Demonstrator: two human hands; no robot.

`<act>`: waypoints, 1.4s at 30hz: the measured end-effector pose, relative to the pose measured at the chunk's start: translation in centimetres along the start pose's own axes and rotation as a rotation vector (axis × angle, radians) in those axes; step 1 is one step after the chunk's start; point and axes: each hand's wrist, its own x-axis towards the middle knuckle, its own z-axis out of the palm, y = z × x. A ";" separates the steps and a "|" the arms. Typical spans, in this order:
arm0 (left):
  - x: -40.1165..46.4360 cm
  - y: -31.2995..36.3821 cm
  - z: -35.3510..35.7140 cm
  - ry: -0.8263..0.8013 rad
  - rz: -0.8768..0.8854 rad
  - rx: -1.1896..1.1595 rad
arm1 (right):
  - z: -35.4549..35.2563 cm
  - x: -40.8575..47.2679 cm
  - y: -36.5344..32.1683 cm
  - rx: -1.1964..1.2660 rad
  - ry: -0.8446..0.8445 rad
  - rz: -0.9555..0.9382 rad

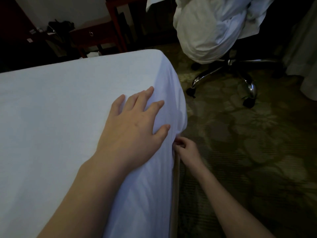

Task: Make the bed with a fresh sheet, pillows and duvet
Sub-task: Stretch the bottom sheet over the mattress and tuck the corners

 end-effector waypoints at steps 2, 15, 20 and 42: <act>0.1 0.0 0.0 -0.005 -0.006 -0.013 | 0.4 0.1 0.2 -0.031 0.037 0.029; 0.1 0.2 -0.1 0.008 -0.014 -0.042 | 1.0 1.3 -0.5 -0.742 0.099 -0.043; 0.1 0.0 0.5 0.051 0.002 -0.006 | 0.5 2.0 -0.5 -0.639 0.122 -0.032; 0.3 -0.1 1.6 0.128 0.020 0.055 | 1.8 6.5 -1.4 -0.364 0.194 0.063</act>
